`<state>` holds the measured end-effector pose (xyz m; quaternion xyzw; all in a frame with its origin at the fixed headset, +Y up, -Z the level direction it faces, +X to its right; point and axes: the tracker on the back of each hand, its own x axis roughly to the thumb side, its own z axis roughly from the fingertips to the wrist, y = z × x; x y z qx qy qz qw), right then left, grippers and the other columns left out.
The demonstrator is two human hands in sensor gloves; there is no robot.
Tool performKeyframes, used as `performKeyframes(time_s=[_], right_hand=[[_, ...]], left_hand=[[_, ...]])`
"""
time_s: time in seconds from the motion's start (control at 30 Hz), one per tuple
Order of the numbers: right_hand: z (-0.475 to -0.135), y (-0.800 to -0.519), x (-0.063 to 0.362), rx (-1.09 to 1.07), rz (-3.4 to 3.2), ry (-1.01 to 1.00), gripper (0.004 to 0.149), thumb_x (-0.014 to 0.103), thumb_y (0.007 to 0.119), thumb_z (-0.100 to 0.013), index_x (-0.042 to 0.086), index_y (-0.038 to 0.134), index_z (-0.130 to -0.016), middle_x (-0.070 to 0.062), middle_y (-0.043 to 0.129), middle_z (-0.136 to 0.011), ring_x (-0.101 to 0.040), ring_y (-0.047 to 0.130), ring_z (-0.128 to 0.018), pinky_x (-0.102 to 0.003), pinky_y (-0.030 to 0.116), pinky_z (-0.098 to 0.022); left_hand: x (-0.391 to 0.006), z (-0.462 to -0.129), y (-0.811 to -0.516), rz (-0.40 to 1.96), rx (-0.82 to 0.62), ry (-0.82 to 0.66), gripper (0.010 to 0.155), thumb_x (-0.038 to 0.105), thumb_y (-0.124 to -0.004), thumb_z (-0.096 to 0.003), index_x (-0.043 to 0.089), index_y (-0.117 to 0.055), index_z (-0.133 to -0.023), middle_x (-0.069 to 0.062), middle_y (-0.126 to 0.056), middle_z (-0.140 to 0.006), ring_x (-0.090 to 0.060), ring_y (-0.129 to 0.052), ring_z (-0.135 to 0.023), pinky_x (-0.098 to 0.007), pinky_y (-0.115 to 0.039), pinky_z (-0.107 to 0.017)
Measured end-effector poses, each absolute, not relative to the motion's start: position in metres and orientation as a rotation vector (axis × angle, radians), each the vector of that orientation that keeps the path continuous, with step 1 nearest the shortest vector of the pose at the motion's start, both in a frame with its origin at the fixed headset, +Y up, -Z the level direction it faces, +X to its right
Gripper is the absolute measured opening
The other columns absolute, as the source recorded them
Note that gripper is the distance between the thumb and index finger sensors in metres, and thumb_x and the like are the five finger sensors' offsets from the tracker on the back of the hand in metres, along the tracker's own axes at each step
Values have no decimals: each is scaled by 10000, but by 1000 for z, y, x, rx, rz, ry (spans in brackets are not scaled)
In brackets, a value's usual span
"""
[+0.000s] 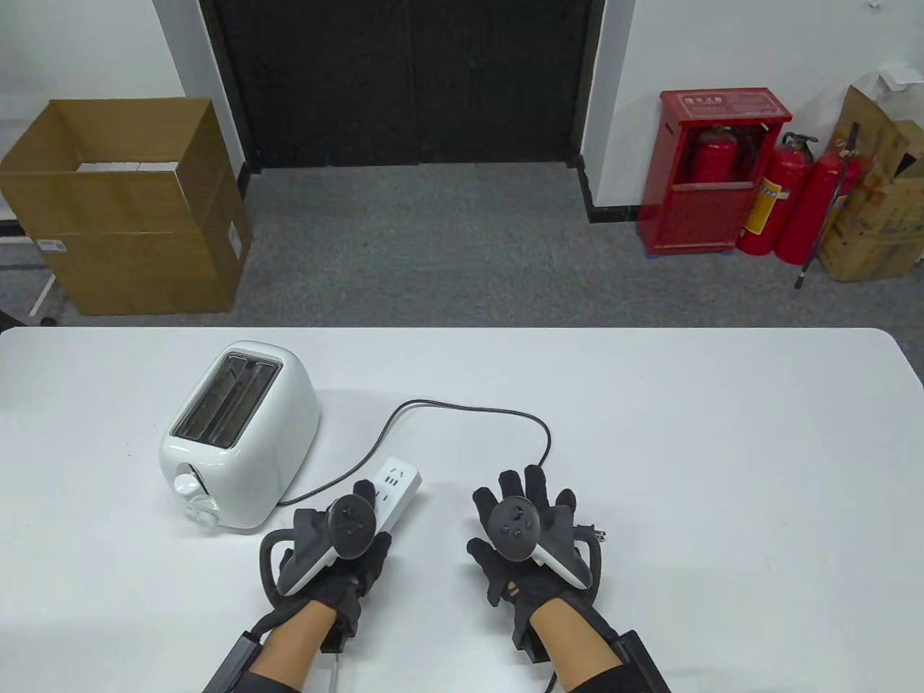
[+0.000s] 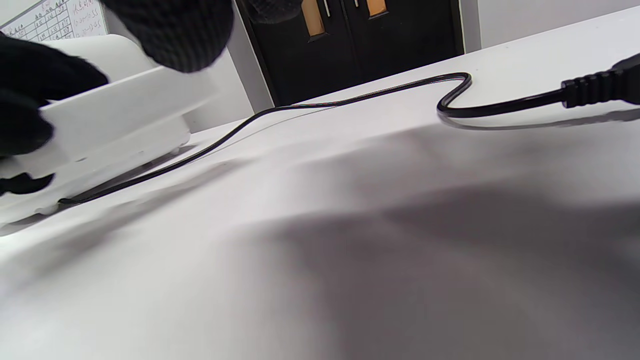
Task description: Plug the toaster into the power strip
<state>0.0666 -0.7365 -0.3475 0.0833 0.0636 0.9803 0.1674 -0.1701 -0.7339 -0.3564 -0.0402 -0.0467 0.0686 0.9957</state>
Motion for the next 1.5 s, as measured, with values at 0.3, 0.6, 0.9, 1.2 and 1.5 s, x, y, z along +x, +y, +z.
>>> performKeyframes(time_s=[0.3, 0.6, 0.9, 1.2, 1.5], right_hand=[[-348, -738, 71, 213, 2779, 189, 709, 523, 697, -440, 343, 434, -1074, -58, 253, -1201, -351, -7, -1032, -699, 82, -630], [-350, -740, 76, 160, 2772, 190, 713, 517, 709, -438, 339, 437, -1073, -58, 265, -1201, -355, 2, -1036, -701, 75, -629], [-358, -732, 93, -13, 2805, 83, 749, 500, 770, -421, 297, 452, -1069, -84, 375, -1183, -407, 157, -1055, -706, 177, -668], [-377, -754, 130, -361, 2860, 270, 778, 489, 796, -417, 278, 431, -1072, -93, 377, -1176, -431, 217, -1039, -703, 239, -678], [-392, -764, 133, -490, 2924, 438, 653, 412, 788, -439, 254, 576, -1037, -146, 642, -1070, -475, 504, -950, -678, 430, -656]], left_hand=[[-125, -355, -758, 99, -128, -170, 756, 544, -741, -472, 290, -411, -1104, -119, -680, -1076, -314, -881, -842, -507, -788, -638], [-125, -352, -767, 121, -123, -178, 734, 547, -739, -460, 293, -462, -1090, -108, -682, -1075, -313, -868, -868, -531, -757, -648], [-123, -352, -767, 130, -147, -186, 701, 509, -700, -463, 271, -482, -1086, -118, -656, -1102, -330, -833, -906, -564, -723, -668], [-124, -353, -766, 154, -178, -181, 690, 477, -704, -474, 270, -467, -1088, -128, -626, -1118, -337, -793, -942, -573, -700, -680], [-128, -354, -767, 182, -192, -190, 695, 484, -706, -474, 281, -458, -1090, -92, -616, -1123, -329, -774, -944, -576, -682, -687]])
